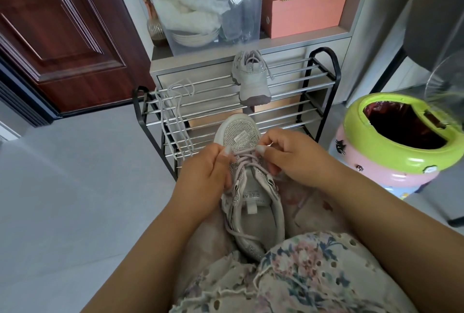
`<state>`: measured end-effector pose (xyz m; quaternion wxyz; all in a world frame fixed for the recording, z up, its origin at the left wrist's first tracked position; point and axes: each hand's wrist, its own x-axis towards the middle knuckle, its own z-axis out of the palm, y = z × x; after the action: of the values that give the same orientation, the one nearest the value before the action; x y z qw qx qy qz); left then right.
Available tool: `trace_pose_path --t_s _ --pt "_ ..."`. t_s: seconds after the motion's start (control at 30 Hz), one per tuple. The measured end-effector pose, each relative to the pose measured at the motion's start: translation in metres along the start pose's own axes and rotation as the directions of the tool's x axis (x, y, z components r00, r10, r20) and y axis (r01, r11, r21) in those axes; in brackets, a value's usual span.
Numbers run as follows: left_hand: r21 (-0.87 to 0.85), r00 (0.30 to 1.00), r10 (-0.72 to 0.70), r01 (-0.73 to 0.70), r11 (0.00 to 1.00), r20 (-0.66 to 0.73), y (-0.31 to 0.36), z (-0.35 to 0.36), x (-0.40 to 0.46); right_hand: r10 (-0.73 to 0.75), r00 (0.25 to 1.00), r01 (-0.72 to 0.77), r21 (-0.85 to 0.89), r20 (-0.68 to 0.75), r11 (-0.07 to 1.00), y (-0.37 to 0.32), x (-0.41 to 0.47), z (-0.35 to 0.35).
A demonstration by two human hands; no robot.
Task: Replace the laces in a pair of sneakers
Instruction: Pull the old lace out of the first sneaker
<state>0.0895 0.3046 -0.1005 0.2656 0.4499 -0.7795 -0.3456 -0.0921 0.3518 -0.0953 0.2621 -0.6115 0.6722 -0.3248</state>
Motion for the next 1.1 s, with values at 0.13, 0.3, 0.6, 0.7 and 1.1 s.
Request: trace_pose_path --t_s 0.13,0.3,0.6,0.7,1.1 --pt "0.018 0.997 -0.08 0.081 0.997 -0.014 0.003 0.003 0.004 0.05 0.998 -0.051 -0.02 -0.025 0.999 0.0 0.003 0.002" --pt "0.015 0.994 -0.094 0.095 0.995 -0.05 0.003 0.006 0.003 0.062 0.997 -0.059 -0.075 0.04 0.995 -0.003 0.005 0.004" --pt "0.145 0.998 0.011 -0.019 0.989 0.057 0.004 0.01 0.005 0.121 0.982 -0.124 0.012 0.144 0.992 -0.011 0.007 0.001" --pt "0.188 0.996 0.072 -0.079 0.979 0.046 0.004 0.011 0.004 0.142 0.977 -0.154 0.064 0.162 0.986 -0.012 0.007 0.0" --pt "0.266 0.988 0.1 -0.128 0.956 0.115 0.011 0.004 0.007 0.124 0.992 -0.127 0.276 0.027 0.953 -0.006 0.002 0.0"
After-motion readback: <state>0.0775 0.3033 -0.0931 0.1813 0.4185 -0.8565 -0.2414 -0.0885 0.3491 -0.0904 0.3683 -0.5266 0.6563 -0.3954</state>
